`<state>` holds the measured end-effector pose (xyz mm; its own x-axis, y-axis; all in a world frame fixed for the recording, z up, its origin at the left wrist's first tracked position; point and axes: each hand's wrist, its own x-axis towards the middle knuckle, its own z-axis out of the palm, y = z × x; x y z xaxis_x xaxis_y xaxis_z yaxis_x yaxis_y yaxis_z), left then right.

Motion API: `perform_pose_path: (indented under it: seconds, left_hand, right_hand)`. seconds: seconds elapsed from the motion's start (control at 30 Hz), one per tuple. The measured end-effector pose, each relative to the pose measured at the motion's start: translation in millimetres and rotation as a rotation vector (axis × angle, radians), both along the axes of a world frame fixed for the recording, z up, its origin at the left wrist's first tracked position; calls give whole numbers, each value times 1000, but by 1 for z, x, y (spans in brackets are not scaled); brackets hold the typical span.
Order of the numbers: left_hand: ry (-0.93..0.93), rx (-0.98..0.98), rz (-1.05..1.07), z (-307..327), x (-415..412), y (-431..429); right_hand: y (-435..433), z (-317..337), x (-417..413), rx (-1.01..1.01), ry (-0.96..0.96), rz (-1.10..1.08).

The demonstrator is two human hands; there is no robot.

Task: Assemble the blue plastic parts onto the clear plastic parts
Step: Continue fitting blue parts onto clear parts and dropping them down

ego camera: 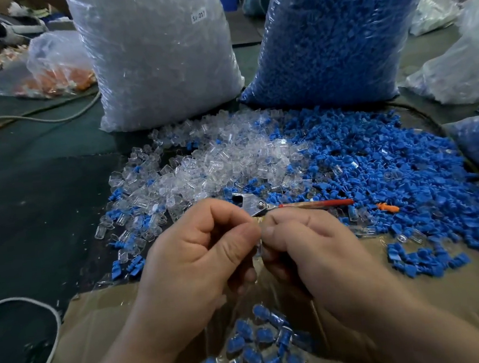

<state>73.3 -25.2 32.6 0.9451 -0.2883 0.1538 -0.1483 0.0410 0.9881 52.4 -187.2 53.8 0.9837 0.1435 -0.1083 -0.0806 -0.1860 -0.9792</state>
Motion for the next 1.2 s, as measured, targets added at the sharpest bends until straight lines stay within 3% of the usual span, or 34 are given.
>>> perform_pose_path:
  seconds: [0.03,0.1,0.23,0.43,1.2]
  left_hand:
    - [-50,-3,-5,-1,0,1]
    - [-88,-5,-27,-1,1,2]
    - [-87,17,11,-6,6,6]
    - [-26,-183,146,-8,18,16]
    - [-64,-54,148,-9,14,10]
  right_hand:
    - [0,1,0,117,113,22]
    - [0,1,-1,156,170,48]
    - [-4,-5,3,21,57,42]
    - [-7,-7,2,-226,-147,-2]
    - [-17,-6,2,-214,-324,-34]
